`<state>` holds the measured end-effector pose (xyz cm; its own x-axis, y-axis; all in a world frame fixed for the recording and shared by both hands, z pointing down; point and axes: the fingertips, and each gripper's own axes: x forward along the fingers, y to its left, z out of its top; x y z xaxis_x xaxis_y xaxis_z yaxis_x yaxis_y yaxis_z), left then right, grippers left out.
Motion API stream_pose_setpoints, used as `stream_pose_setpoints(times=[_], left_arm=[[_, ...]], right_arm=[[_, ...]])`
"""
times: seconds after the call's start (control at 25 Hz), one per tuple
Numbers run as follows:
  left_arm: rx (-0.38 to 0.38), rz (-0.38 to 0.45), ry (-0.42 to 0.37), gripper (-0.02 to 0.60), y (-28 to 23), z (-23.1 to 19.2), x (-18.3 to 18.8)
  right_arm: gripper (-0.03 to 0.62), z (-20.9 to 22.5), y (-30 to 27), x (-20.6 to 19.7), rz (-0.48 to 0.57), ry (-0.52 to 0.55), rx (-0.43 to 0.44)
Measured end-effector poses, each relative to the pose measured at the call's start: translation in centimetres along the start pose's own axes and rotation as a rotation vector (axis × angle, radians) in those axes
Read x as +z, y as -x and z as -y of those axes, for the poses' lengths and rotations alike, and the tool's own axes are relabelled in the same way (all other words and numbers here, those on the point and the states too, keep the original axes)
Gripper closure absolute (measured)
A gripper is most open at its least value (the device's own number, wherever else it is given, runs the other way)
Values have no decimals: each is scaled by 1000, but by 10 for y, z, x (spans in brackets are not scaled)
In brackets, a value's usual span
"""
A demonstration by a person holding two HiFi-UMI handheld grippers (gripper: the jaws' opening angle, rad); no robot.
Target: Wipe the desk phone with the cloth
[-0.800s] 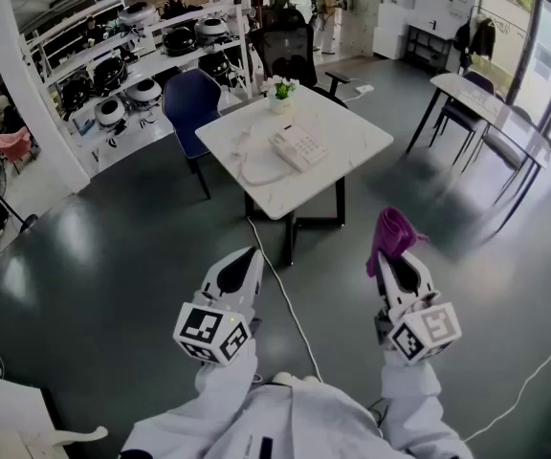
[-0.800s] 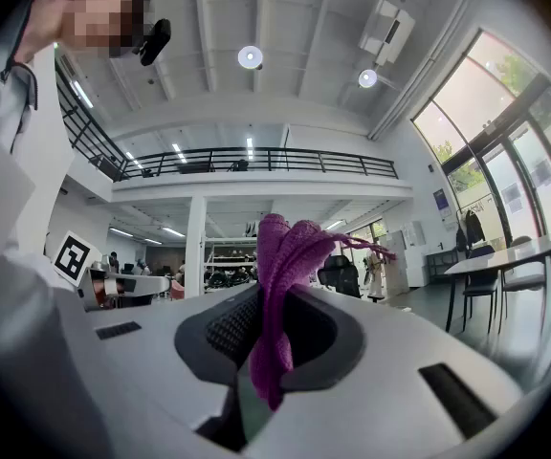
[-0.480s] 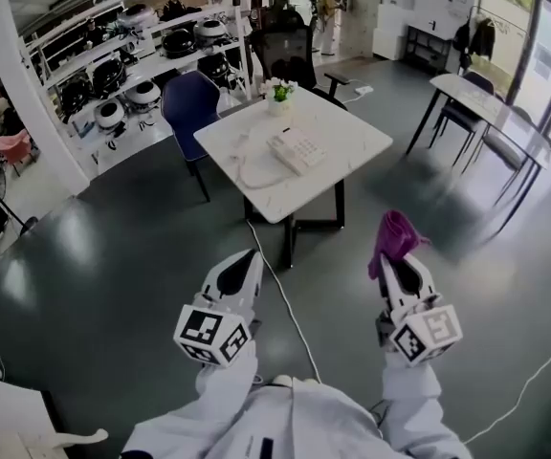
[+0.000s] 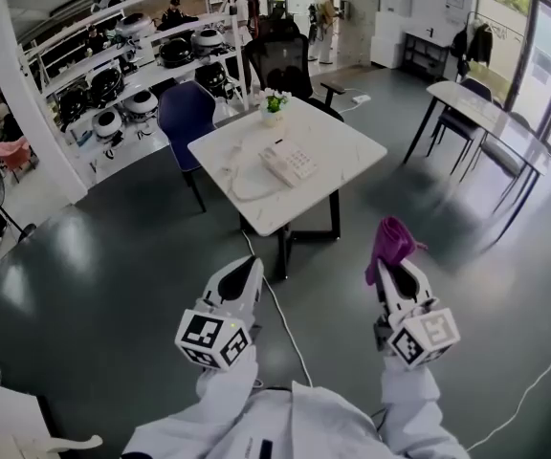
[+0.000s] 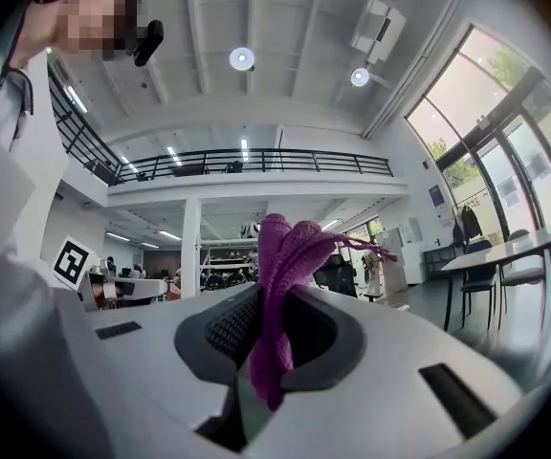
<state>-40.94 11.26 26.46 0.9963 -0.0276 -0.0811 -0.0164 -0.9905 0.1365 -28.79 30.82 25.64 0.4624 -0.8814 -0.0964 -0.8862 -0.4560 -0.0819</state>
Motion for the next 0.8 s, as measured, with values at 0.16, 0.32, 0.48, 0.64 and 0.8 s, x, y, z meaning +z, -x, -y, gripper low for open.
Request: stream_pose_setpoints(times=[0.16,0.32,0.48,0.64,0.8], left_arm=[[-3,-6,-10,583,-14,8,-7],[-1,-16,-6,584,-24,16,-13],[33,-11,-10,583,-32,10,-11],[62,3,-17,584,-48,2,-12],[65,-13,-12,583,-73,-9,-20]], right_arm=[[565,15,-4,-4,5,-14,0],[565,26,-10,-8,-6,-21,16],[565,35,-21,-13,-12,-38,24],[565,51,-37,-21,-16,-65,20],[565,66,-57,-27,-29,-47,32]])
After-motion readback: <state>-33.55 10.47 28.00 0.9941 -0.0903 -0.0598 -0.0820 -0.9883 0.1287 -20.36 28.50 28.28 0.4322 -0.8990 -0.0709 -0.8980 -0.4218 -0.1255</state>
